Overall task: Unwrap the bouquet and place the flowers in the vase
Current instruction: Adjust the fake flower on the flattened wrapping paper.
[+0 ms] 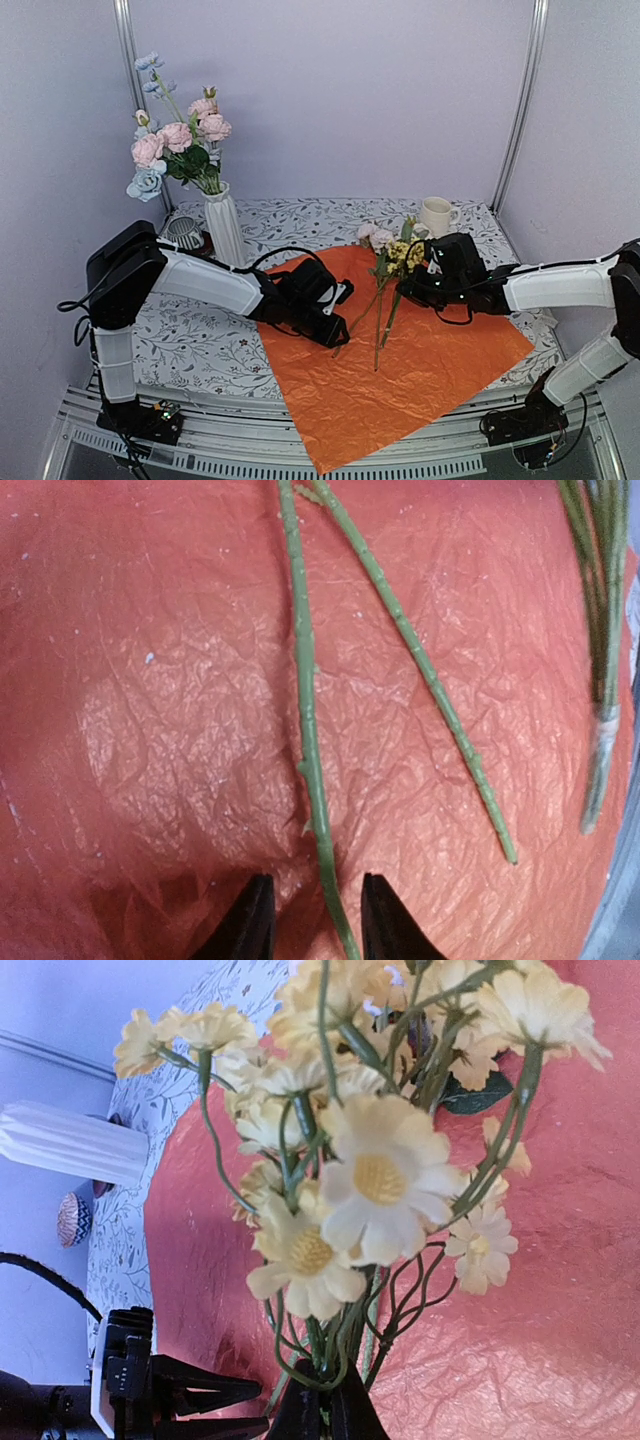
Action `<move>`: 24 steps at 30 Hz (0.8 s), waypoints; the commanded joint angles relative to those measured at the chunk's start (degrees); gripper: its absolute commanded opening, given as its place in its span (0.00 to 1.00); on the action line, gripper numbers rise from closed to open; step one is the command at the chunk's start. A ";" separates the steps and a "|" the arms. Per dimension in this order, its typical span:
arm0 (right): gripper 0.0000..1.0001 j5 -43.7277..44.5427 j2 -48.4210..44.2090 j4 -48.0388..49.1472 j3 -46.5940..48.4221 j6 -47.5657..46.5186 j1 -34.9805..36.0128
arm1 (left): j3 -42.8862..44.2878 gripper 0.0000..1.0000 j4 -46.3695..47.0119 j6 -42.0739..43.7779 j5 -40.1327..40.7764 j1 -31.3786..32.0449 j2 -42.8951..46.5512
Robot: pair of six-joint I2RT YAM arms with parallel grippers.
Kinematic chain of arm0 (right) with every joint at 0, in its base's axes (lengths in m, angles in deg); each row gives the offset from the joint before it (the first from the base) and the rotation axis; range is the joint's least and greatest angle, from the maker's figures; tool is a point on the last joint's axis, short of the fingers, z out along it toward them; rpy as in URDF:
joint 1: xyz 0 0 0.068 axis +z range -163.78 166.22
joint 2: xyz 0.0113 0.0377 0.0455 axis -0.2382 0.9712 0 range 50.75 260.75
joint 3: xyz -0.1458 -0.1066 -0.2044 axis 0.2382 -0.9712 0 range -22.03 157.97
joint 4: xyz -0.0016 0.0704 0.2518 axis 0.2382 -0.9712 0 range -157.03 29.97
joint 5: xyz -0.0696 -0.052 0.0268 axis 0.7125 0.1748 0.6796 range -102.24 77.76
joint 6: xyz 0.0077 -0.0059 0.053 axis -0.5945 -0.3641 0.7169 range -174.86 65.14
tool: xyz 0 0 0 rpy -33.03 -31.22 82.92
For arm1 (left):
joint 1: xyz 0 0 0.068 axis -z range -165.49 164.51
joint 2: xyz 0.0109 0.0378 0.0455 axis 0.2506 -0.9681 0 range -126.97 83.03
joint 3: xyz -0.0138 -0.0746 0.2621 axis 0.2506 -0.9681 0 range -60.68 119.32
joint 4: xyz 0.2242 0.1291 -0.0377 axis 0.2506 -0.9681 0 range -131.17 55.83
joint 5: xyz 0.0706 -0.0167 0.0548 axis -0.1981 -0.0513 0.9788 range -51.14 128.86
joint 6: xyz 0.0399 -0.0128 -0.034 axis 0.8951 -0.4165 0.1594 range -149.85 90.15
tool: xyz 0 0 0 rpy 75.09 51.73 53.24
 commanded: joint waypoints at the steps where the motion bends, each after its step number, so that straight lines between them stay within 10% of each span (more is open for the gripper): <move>1: 0.03 8.31 -4.94 -9.00 -3.12 1.92 0.04 | 1.47 0.30 -2.98 0.88 -1.02 0.02 -1.97; 11: 0.18 11.86 -3.24 -13.50 -6.73 4.98 -0.55 | 6.48 0.36 -6.63 2.30 -0.79 0.21 -3.49; 15: 0.40 11.44 -3.80 -12.94 -6.49 3.89 -0.60 | 8.85 0.36 -8.98 3.17 2.14 0.41 -4.35; 24: 0.46 10.86 -6.45 -14.99 -1.06 -1.04 -0.55 | 11.46 0.33 -11.16 4.21 4.72 0.73 -4.80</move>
